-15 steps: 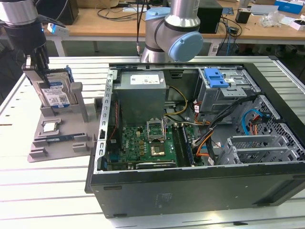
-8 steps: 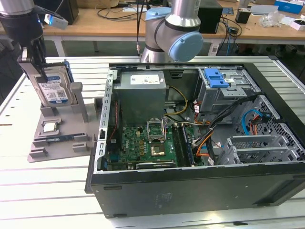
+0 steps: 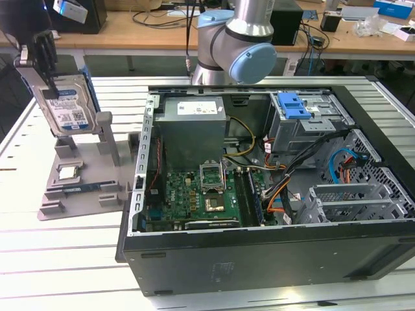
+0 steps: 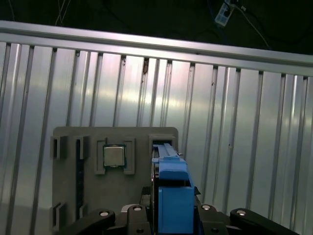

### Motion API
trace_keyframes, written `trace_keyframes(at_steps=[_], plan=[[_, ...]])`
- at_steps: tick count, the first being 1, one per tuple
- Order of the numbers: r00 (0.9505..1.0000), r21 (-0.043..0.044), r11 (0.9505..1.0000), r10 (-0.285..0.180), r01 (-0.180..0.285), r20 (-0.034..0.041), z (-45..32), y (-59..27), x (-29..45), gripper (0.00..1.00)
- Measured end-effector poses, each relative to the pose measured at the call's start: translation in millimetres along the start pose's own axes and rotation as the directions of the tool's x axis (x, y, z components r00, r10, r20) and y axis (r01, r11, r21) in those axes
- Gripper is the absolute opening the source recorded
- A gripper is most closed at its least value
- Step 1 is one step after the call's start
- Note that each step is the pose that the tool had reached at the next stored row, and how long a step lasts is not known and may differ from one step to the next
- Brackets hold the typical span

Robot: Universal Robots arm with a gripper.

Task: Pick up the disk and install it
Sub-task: 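Pick up the disk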

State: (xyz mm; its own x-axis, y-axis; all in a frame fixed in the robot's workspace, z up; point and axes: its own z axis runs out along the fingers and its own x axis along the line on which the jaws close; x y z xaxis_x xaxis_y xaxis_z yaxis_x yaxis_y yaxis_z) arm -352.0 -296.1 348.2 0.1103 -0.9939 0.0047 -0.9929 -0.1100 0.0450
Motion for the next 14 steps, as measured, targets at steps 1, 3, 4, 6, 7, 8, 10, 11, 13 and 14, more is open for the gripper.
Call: trace_keyframes(at_steps=[1, 3, 4, 6, 7, 8, 10, 11, 13, 14], plan=[[1.0, 0.0, 1.0, 0.0, 0.0, 0.0, -4.2, 0.2, 0.0, 0.37], [1.0, 0.0001, 1.0, 0.0, 0.0, 0.0, -12.1, 0.5, 0.0, 0.37], [1.0, 0.0, 1.0, 0.0, 0.0, 0.0, -15.2, 0.7, 0.0, 0.37], [1.0, 0.0, 1.0, 0.0, 0.0, 0.0, -21.1, 0.9, 0.1, 0.37], [1.0, 0.0, 1.0, 0.0, 0.0, 0.0, -23.4, 1.0, 0.1, 0.37], [1.0, 0.0001, 1.0, 0.0, 0.0, 0.0, -25.6, 1.2, 0.0, 0.37], [1.0, 0.0001, 1.0, 0.0, 0.0, 0.0001, -29.9, 1.3, 0.1, 0.37], [1.0, 0.0, 1.0, 0.0, 0.0, 0.0, -32.4, 1.5, 0.1, 0.37], [1.0, 0.0001, 1.0, 0.0, 0.0, 0.0, -39.3, 1.8, 0.1, 0.37], [1.0, 0.0001, 1.0, 0.0, 0.0, 0.0, -43.6, 1.9, 0.1, 0.37]])
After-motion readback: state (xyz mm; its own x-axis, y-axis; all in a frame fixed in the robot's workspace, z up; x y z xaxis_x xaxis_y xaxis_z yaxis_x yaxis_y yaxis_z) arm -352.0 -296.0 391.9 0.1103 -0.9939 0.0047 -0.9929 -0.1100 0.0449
